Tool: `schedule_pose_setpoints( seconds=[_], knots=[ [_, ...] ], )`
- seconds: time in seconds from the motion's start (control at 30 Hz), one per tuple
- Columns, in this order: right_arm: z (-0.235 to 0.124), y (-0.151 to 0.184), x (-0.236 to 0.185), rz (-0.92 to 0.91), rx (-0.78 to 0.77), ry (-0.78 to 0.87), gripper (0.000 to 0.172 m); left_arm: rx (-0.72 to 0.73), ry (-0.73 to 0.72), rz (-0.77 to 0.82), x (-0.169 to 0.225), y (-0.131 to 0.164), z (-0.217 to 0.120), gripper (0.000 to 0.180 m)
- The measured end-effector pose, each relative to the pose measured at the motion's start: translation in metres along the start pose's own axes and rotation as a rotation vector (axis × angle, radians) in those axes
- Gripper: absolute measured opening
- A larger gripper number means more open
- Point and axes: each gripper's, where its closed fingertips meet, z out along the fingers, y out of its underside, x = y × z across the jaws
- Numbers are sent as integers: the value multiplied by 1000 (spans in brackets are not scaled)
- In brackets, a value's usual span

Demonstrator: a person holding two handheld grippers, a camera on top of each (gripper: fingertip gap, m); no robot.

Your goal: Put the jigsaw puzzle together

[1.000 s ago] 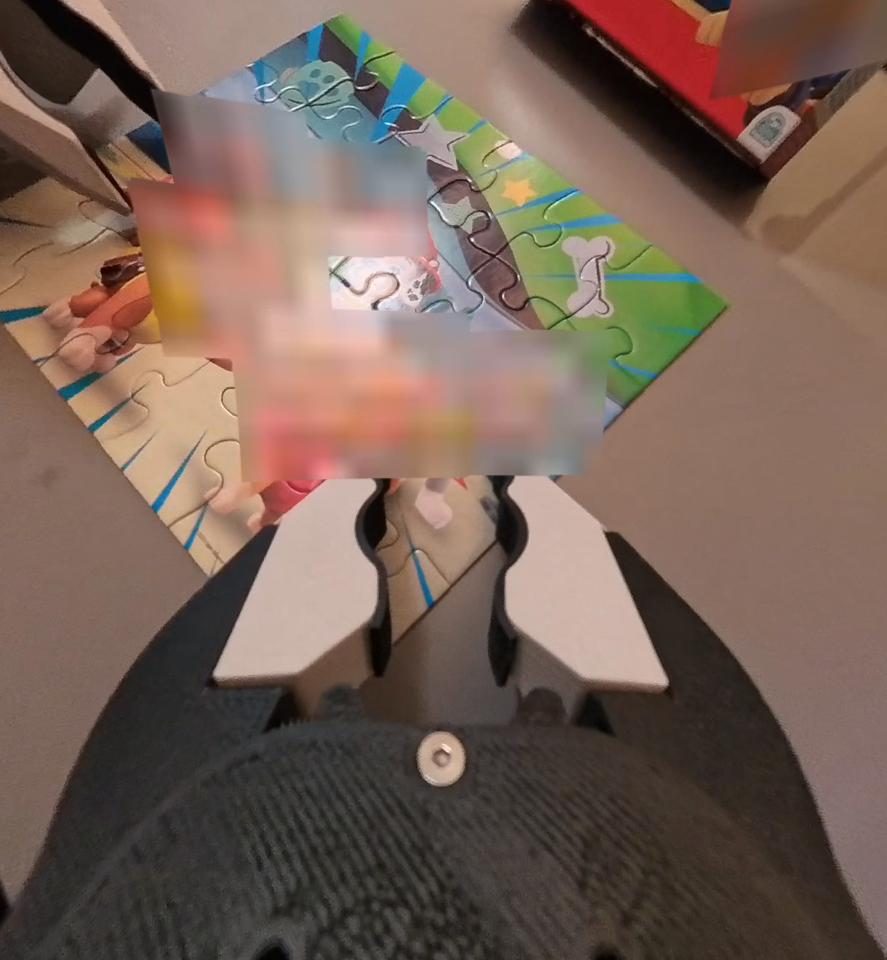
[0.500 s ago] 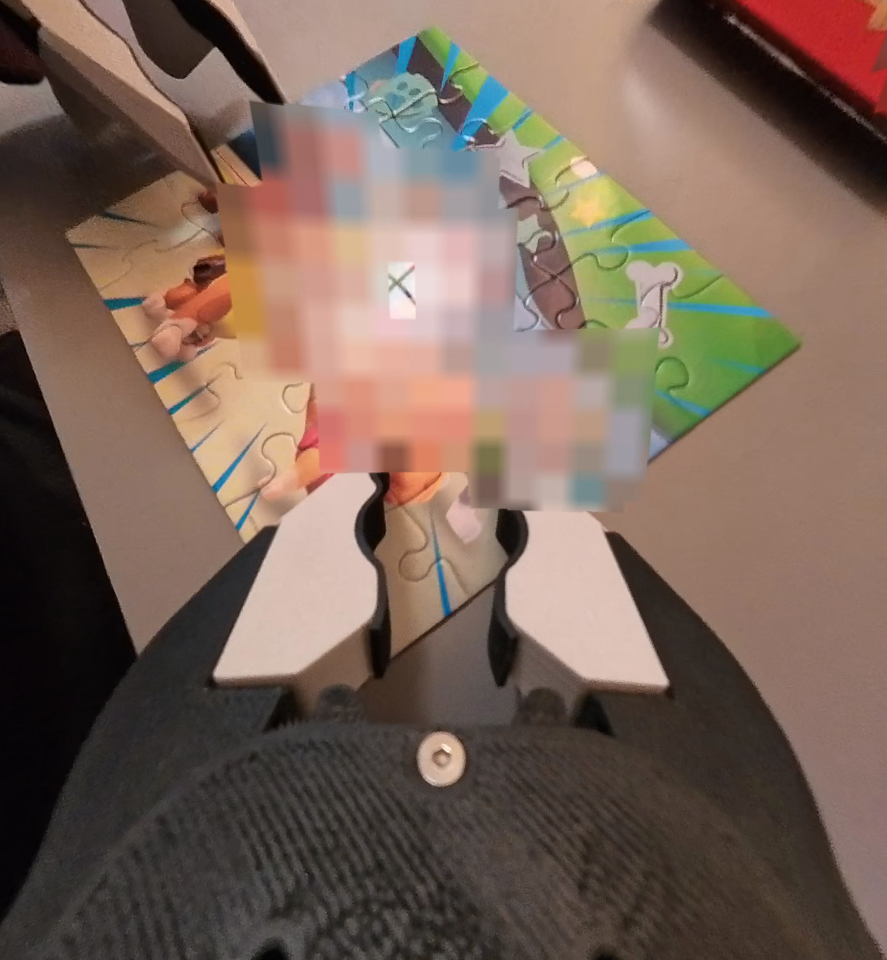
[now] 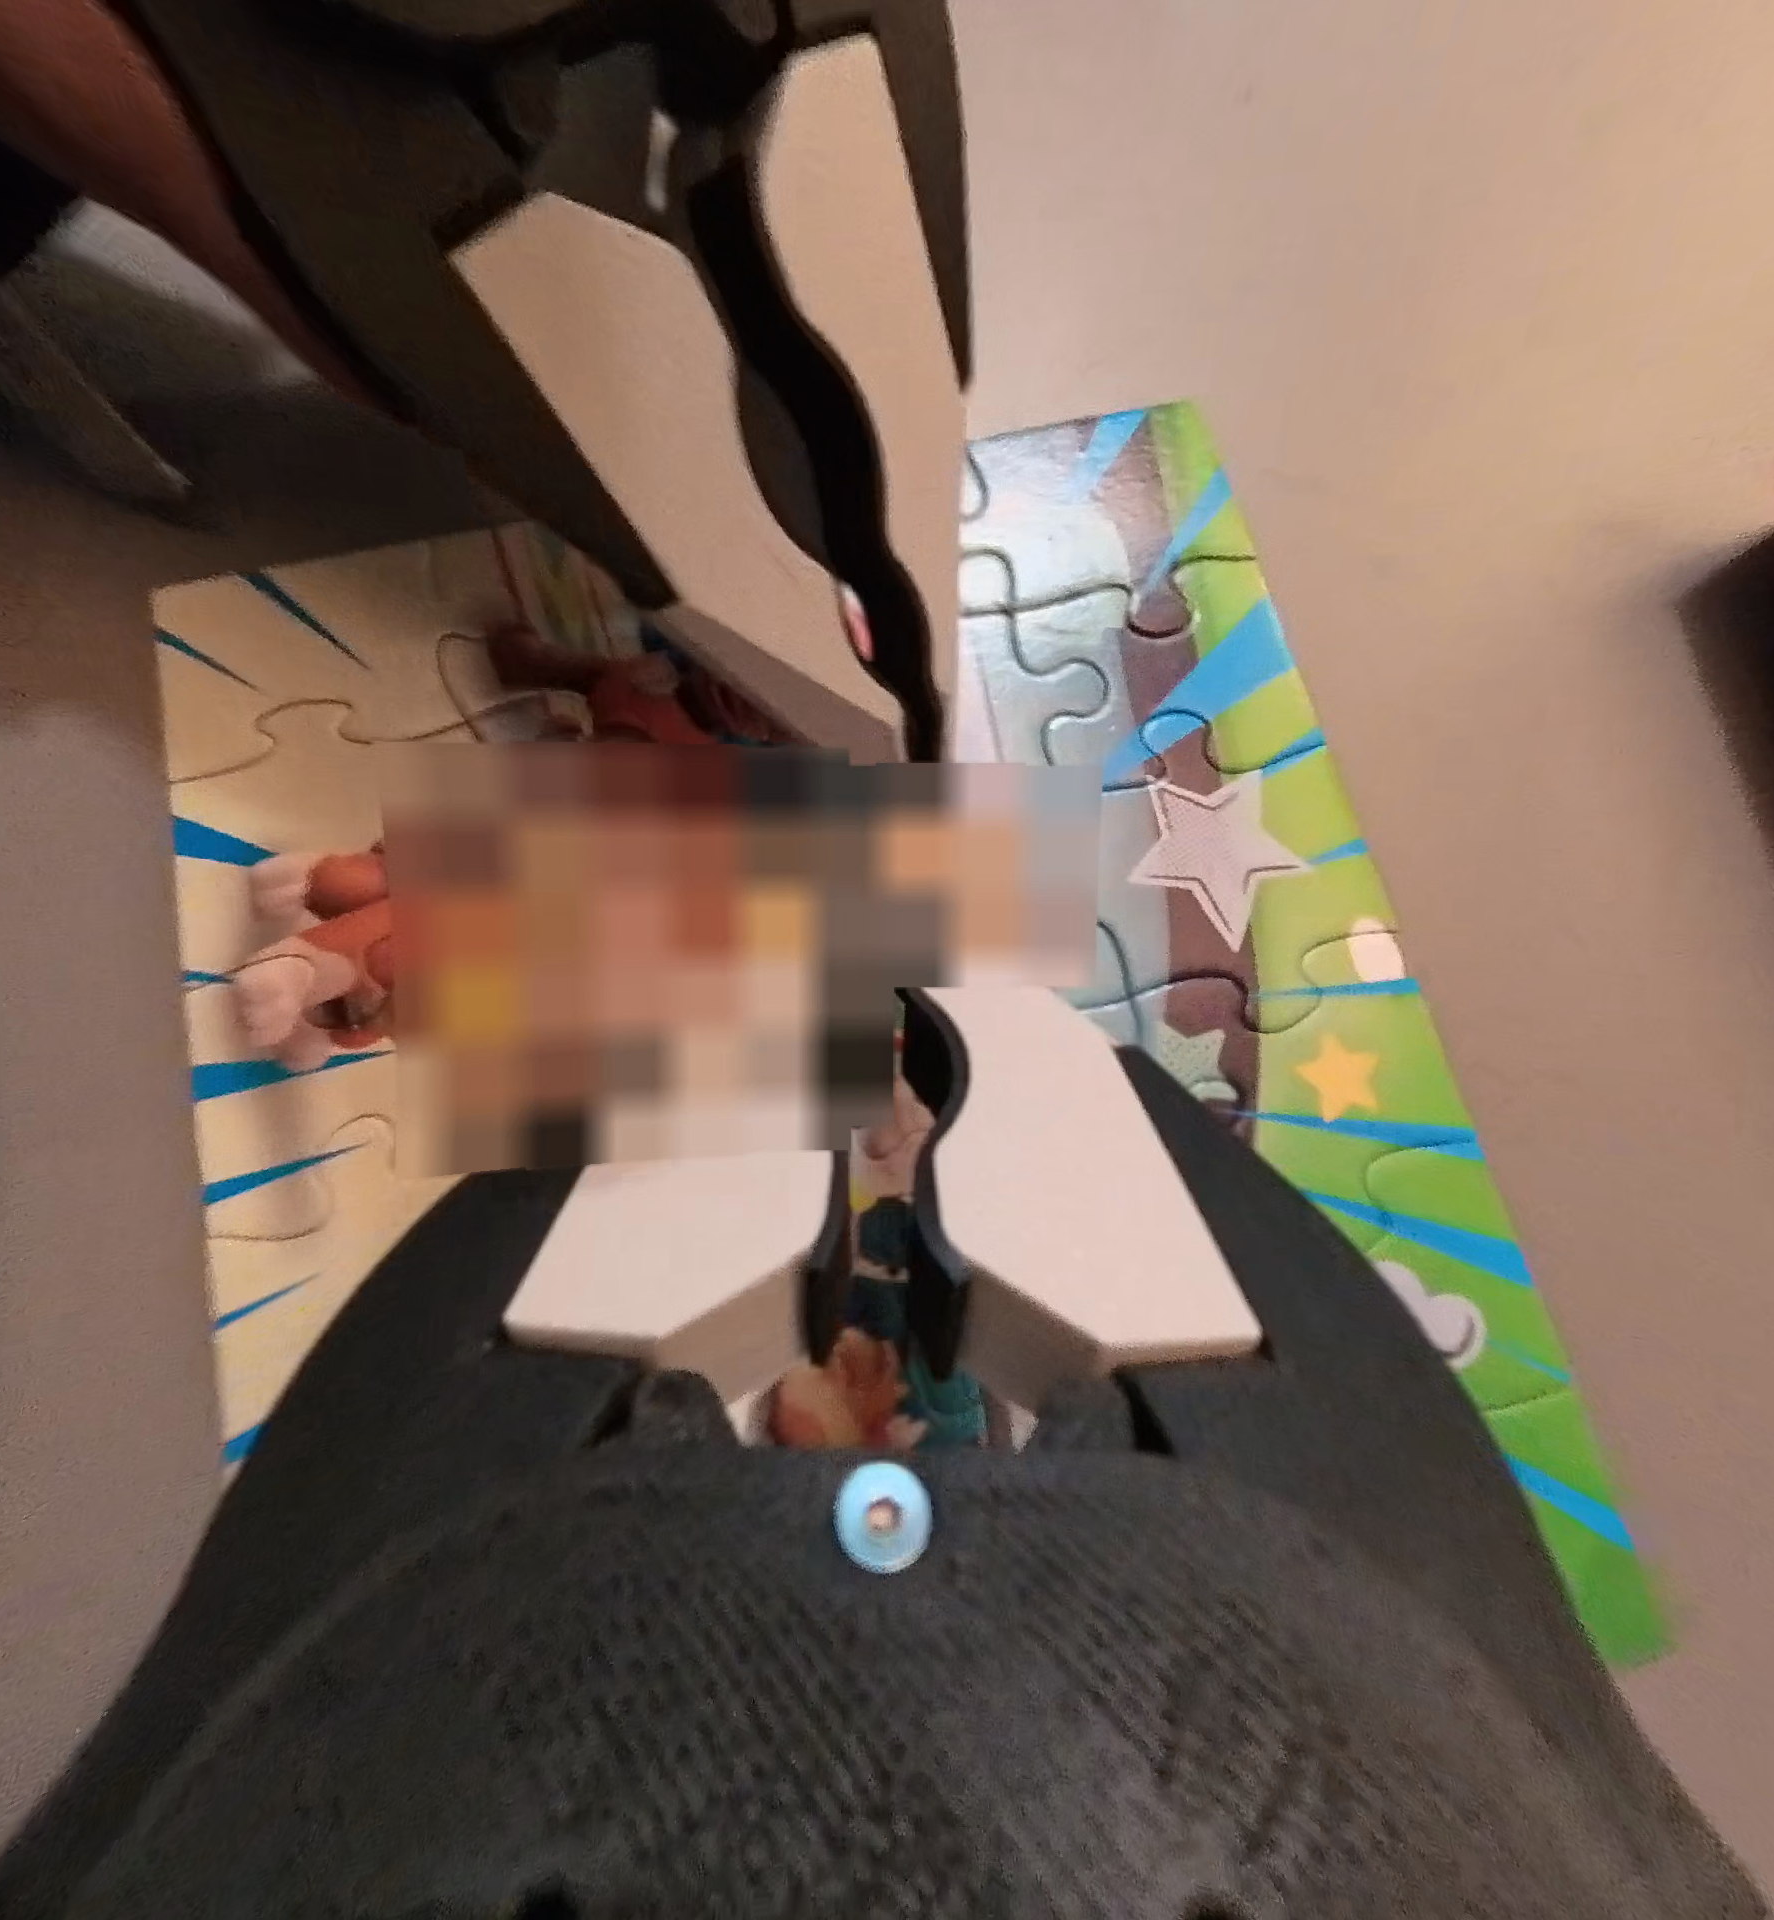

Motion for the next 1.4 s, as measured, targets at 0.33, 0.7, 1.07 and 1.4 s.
schedule_pose_setpoints(
  seconds=[0.33,0.7,1.07,1.4],
  knots=[
    [5,-1,0,67,40,-63,0,32,34,-51,1,0,0,0],
    [12,-8,-2,59,50,-74,0,38,44,-75,1,0,0,0],
    [16,-10,20,113,61,-7,0,29,-47,-94,-8,-2,0,0],
    [19,-14,16,97,69,-66,0,37,-21,-167,-12,-2,1,0]
  ],
)
